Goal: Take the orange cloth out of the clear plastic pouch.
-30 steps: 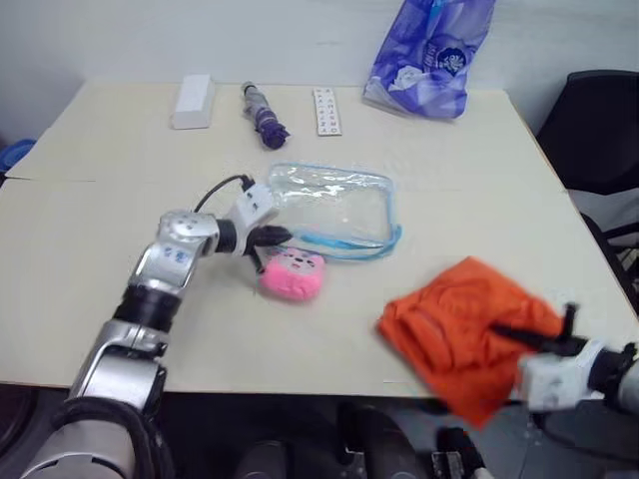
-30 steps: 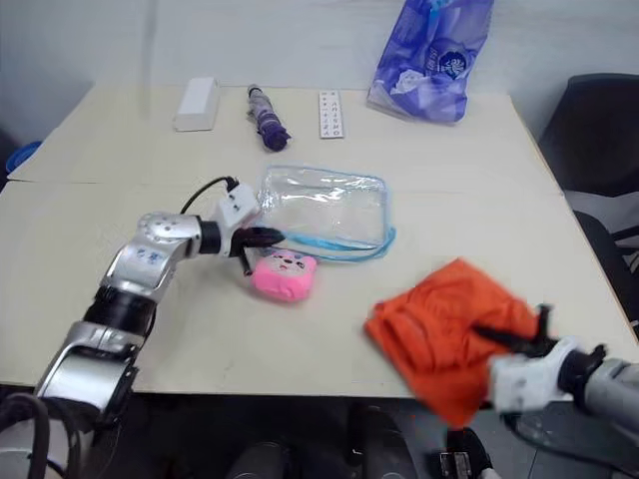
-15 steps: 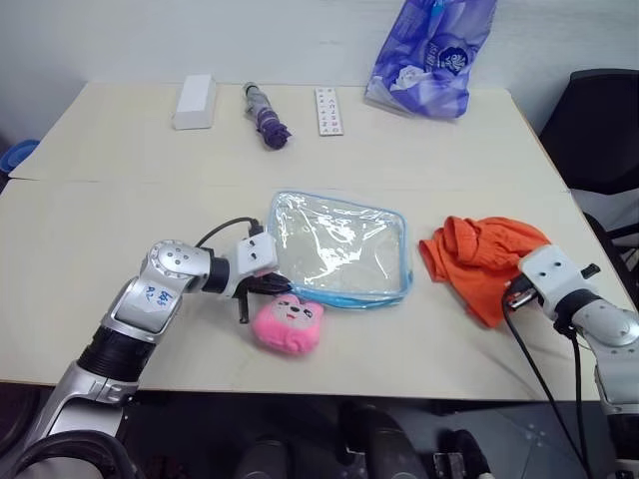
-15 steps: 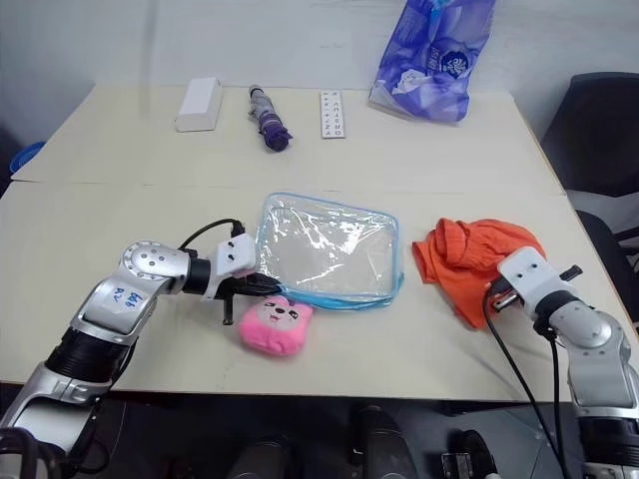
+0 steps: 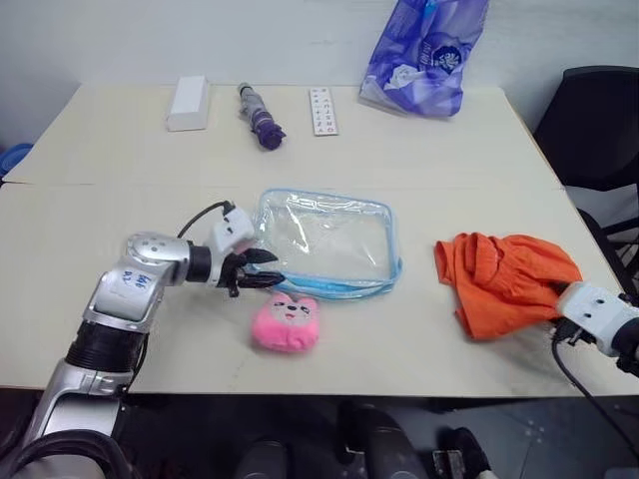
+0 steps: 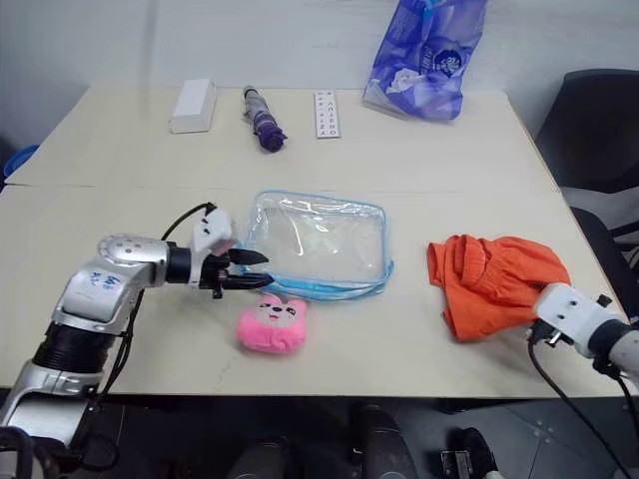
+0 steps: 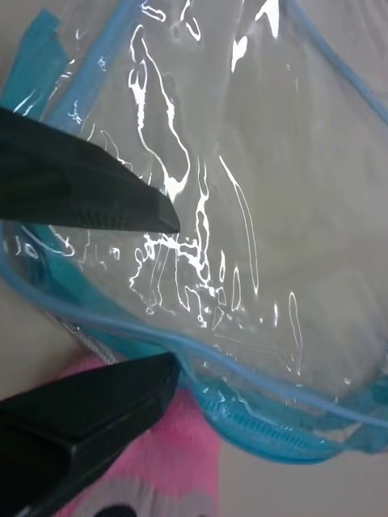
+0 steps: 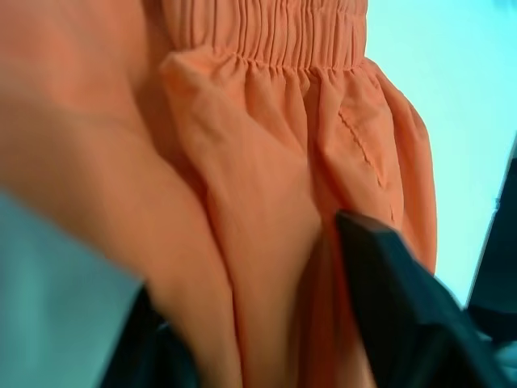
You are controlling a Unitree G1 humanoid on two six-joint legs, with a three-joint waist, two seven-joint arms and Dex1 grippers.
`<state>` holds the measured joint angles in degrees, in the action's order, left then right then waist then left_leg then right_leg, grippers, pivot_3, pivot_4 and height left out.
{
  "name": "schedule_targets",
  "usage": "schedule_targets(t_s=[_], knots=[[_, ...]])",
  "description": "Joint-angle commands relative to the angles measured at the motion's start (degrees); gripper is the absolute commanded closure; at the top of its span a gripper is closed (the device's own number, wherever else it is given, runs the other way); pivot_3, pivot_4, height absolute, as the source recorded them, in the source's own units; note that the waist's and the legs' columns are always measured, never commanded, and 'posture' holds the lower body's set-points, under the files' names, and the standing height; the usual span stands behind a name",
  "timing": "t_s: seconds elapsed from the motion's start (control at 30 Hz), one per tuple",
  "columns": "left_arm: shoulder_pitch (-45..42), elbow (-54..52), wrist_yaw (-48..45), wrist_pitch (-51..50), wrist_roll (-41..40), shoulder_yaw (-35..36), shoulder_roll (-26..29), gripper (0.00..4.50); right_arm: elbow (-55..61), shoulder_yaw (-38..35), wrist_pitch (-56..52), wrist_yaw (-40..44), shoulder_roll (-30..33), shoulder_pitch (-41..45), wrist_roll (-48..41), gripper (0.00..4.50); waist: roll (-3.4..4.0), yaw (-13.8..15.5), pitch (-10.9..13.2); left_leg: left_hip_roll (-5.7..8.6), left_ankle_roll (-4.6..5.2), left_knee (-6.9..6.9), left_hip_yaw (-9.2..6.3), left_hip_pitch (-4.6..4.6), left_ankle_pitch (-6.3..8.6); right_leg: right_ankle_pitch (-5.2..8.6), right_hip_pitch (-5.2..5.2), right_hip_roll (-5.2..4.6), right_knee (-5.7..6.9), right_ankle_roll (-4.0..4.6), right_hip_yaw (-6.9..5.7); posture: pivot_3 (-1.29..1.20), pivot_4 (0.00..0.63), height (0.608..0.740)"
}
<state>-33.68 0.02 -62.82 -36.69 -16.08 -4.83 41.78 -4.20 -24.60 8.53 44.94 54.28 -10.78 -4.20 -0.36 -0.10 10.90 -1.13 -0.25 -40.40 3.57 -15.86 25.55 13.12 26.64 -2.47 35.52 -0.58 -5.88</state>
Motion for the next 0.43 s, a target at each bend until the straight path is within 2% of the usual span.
schedule_targets(t_s=[0.03,0.1,0.23,0.33,0.43], knots=[[1.7,-3.7,-4.2,1.2,-4.3,5.2,4.2,0.59,3.0,-9.2,-5.1,6.9,2.9,-2.6,-8.6,0.9,0.03,0.0,0.0,0.0,0.0,0.0,0.01,0.02,0.0,0.0,0.0,0.0,-0.01,0.0,0.02,0.0,0.15,0.74],[3.7,-4.9,-7.5,1.9,-6.2,7.4,7.5,0.02,5.1,-14.9,-11.7,13.8,3.9,-6.4,-15.3,0.25,0.06,0.1,0.0,0.0,0.0,0.01,0.0,0.02,0.0,0.0,0.0,-0.02,-0.1,0.0,0.02,0.0,0.15,0.74],[8.2,-3.9,-13.5,4.9,-8.5,13.0,14.9,0.02,7.1,-27.9,-28.1,25.8,6.4,-14.9,-25.4,0.25,0.07,0.3,0.0,-0.01,0.0,0.25,-0.03,0.12,0.01,0.02,-0.05,0.0,-0.33,0.03,0.0,0.0,0.15,0.74],[10.1,3.2,-17.4,8.6,-8.5,17.2,20.2,0.02,4.2,-35.2,-35.5,31.4,8.2,-19.8,-26.8,0.25,0.07,0.2,0.0,-0.01,0.04,0.31,-0.01,0.17,0.03,0.02,-0.09,0.0,-0.39,0.02,0.01,0.0,0.15,0.74],[8.5,10.1,-18.8,11.9,-8.6,19.4,21.9,0.02,0.8,-39.1,-39.1,33.4,8.7,-21.0,-27.4,0.25,0.07,0.2,0.0,-0.01,0.11,0.4,0.01,0.24,0.07,0.04,-0.11,0.02,-0.42,0.04,0.02,0.0,0.15,0.74]])
